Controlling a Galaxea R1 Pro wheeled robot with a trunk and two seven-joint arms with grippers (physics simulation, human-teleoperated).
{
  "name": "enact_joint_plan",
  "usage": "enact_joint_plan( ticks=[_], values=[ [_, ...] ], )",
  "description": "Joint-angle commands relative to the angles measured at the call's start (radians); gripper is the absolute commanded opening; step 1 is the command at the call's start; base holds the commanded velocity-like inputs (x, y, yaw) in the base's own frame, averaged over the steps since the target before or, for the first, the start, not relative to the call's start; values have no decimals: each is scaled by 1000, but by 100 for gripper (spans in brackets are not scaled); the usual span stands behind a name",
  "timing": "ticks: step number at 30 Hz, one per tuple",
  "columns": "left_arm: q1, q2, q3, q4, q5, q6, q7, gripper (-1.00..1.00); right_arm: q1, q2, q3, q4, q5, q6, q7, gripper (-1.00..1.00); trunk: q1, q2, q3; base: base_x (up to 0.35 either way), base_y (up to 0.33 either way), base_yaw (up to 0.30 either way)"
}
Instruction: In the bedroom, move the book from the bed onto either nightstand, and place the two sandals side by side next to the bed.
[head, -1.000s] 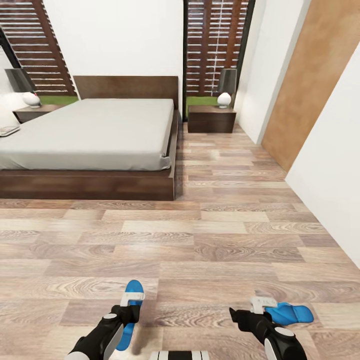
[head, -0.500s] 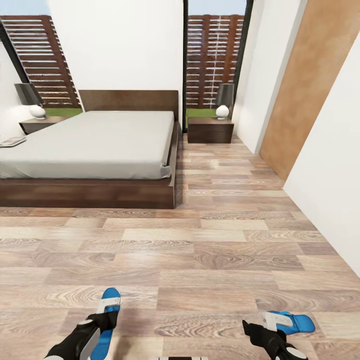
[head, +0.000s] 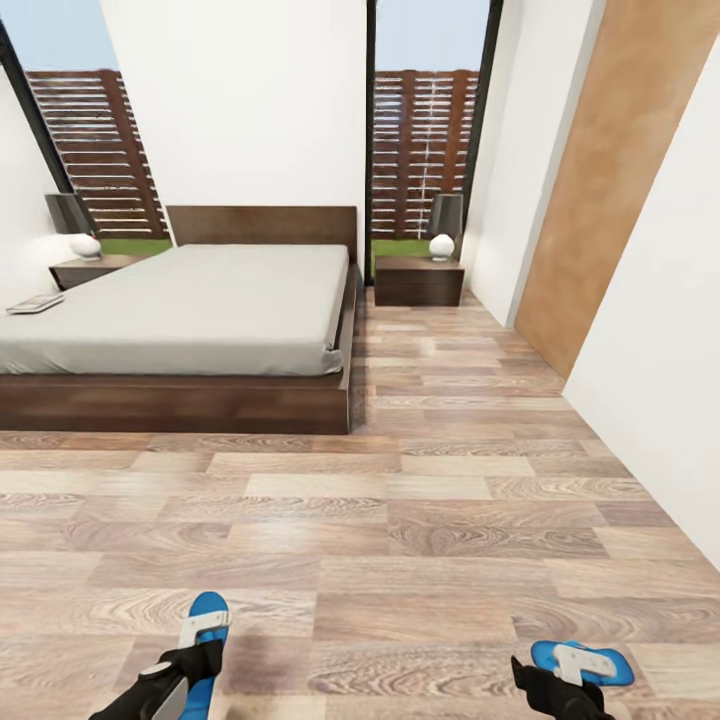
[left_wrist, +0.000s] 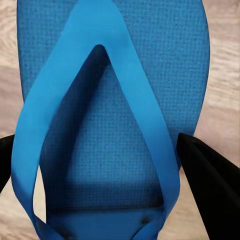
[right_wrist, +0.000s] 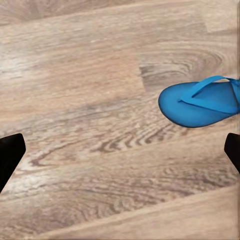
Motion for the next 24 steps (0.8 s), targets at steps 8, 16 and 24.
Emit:
enact_joint_plan(
  ticks=[8,16,24],
  values=[
    [4,0,-2,35,9,-78,2,-100,0,-4,-3,18,-2,-17,2,100,-4,2,30,0,0,0],
    [6,1,-4,43,8,-98,2,-100,0,-5,-4,21,-1,-19,3,100,-7,3,61,0,0,0],
    [6,-2,-6,44,8,-101,3,-100,0,-5,-4,24,-1,-19,1,100,-11,5,92,0,0,0]
  ],
)
